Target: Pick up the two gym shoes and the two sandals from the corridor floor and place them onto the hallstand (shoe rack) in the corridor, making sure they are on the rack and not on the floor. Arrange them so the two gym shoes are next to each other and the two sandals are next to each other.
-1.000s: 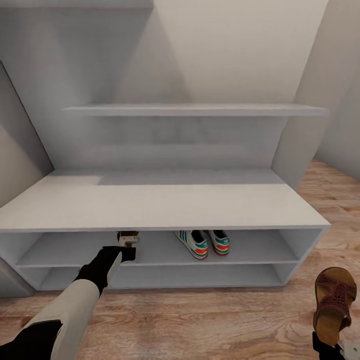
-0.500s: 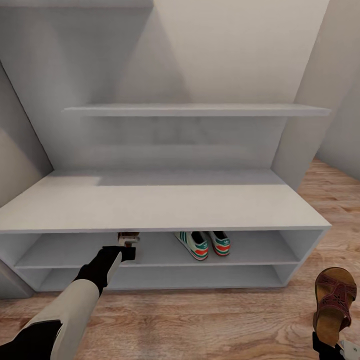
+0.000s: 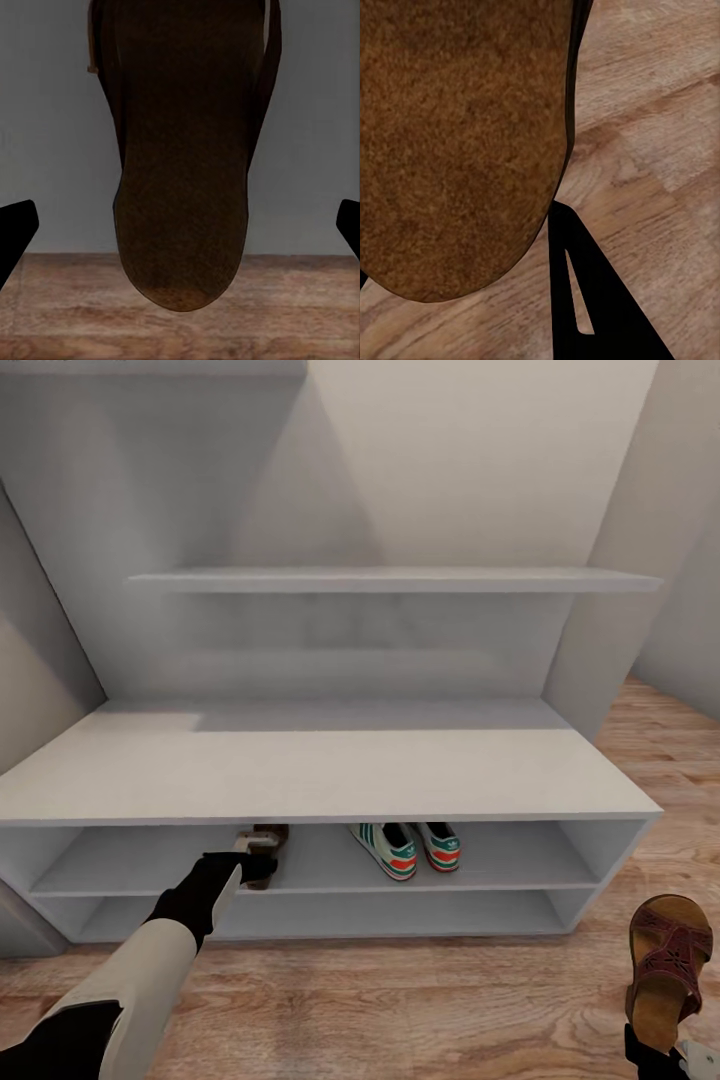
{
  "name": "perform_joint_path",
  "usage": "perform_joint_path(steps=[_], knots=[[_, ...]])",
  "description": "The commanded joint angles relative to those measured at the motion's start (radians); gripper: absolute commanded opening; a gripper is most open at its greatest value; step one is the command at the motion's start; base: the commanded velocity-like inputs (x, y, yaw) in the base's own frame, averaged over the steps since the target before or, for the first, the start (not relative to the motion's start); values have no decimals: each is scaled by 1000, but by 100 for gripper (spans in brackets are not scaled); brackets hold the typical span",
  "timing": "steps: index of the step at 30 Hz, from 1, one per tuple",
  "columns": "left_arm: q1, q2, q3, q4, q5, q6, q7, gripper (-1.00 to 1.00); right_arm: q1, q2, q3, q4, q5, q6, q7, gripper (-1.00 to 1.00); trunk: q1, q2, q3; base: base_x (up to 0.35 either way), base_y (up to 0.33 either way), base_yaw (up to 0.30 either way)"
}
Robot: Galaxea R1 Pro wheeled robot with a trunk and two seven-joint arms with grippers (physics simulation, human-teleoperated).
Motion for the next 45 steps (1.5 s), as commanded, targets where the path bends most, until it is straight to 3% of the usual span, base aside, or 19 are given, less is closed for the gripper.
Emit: perform_joint_path(steps=[1,22,27,29,34,39,40,43,45], knots=[[0,-1,7,-2,-10,5,-2,100,-1,0,-3,-1,6,3,6,-100,0,0,-1,-92,0,0],[4,1,10,-1,-9,-22,-9,100,-1,0,-3,-1,6,3,6,-100,0,0,-1,-308,25,0],[18,10,14,2,-4,-89,-16,100,-1,1,-3,-1,7,2,6,-100,0,0,-1,-334,75,0],[66,25,15,1,0,-155,-44,100,-1,1,-2,0,7,3,6,-100,0,0,-1,-308,76,0],[148,56,17,1,1,-241,-171,100,-1,2,-2,1,7,3,6,-100,0,0,-1,-269,46,0],[269,127,22,4,5,-391,-370,100,-1,2,-2,16,7,3,5,-100,0,0,-1,-165,8,0],[300,149,23,4,12,-434,-418,100,-1,2,-2,20,7,3,5,-100,0,0,-1,-74,2,0],[342,179,24,4,30,-492,-491,100,-1,2,-2,24,7,3,5,-100,0,0,-1,-48,1,0],[407,225,24,10,87,-591,-627,100,-1,2,-2,28,7,2,6,-100,0,0,-1,-16,0,0]])
